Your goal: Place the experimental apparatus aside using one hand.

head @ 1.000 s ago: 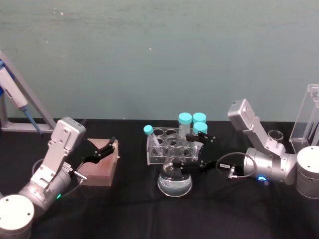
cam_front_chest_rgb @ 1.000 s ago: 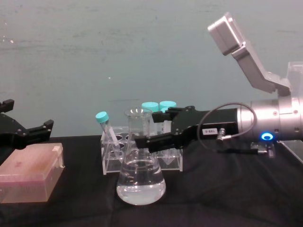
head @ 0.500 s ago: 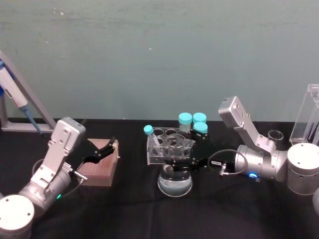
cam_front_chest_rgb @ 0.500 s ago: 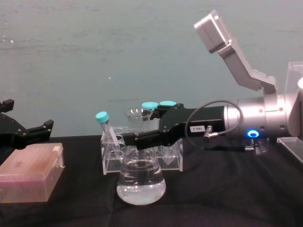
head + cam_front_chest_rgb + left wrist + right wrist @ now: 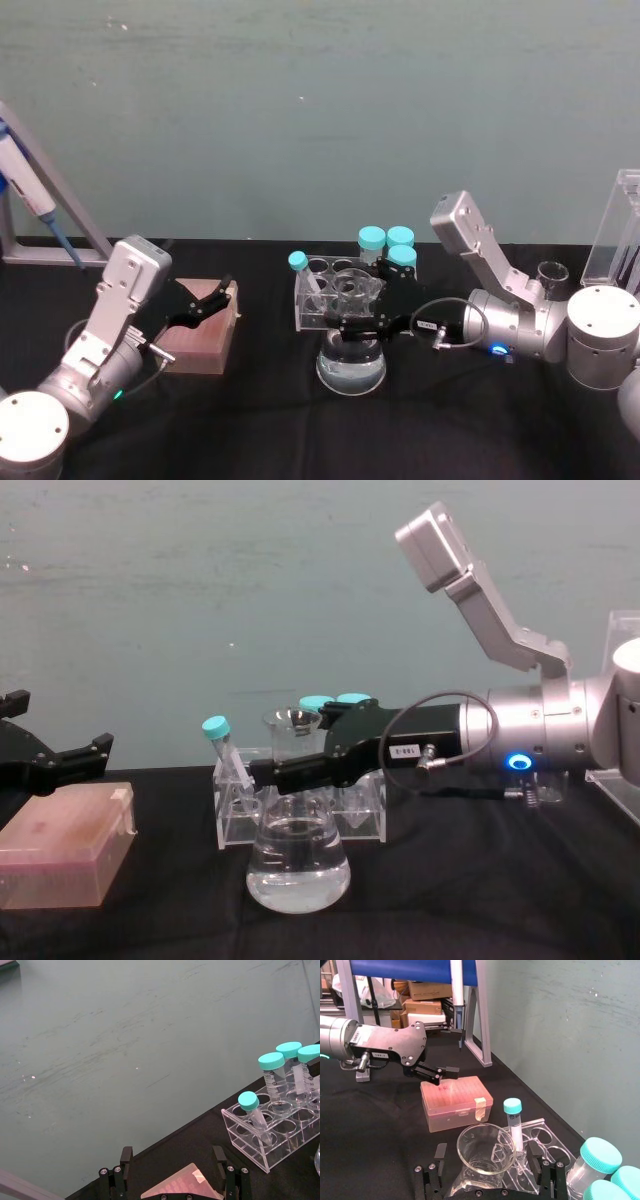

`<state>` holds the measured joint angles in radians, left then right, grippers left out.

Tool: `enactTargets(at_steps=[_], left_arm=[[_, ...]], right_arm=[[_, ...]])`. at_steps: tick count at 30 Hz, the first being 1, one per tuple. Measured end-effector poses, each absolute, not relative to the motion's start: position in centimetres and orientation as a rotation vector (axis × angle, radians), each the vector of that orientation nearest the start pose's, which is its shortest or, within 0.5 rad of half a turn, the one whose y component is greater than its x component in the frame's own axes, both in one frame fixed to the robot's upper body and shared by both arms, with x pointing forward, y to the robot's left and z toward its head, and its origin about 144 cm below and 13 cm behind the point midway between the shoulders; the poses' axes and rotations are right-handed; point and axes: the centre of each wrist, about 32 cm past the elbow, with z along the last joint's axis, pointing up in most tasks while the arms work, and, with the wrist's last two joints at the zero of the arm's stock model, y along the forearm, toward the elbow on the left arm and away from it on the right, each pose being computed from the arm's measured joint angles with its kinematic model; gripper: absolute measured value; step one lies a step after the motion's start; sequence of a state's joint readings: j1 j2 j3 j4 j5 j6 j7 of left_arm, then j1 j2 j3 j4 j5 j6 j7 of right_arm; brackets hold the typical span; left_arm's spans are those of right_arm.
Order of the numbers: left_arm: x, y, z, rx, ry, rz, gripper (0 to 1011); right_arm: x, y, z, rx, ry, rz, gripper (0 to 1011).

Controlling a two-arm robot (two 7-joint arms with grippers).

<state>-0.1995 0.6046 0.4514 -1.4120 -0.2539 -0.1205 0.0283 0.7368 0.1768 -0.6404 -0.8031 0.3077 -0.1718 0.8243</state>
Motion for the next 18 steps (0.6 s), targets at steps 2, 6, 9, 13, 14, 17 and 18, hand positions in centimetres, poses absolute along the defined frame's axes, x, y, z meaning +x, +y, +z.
enactTargets(at_steps=[2, 6, 9, 13, 14, 17, 18], left_arm=[[48.86, 30.97, 113.98, 0.304, -0.285, 1.248, 1000], [48.86, 30.97, 113.98, 0.304, -0.285, 1.248, 1000], [48.86, 30.97, 113.98, 0.304, -0.285, 1.248, 1000], [48.86, 30.96, 113.98, 0.304, -0.285, 1.248, 1000], [48.86, 30.97, 113.98, 0.304, -0.285, 1.248, 1000], [48.86, 30.97, 113.98, 0.304, -0.285, 1.248, 1000], [48.86, 30.96, 113.98, 0.304, -0.285, 1.248, 1000]], right_arm=[[62.8, -18.04, 117.26, -0.203, -0.112, -0.395, 1003], [62.81, -18.04, 117.26, -0.203, -0.111, -0.396, 1003], [62.81, -18.04, 117.27, -0.203, -0.111, -0.396, 1003], [62.81, -18.06, 117.27, -0.203, -0.111, -0.396, 1003], [62.82, -18.07, 117.27, -0.204, -0.111, -0.396, 1003], [62.82, -18.09, 117.27, -0.204, -0.111, -0.397, 1003], [62.82, -18.09, 117.28, -0.204, -0.111, -0.397, 1003]])
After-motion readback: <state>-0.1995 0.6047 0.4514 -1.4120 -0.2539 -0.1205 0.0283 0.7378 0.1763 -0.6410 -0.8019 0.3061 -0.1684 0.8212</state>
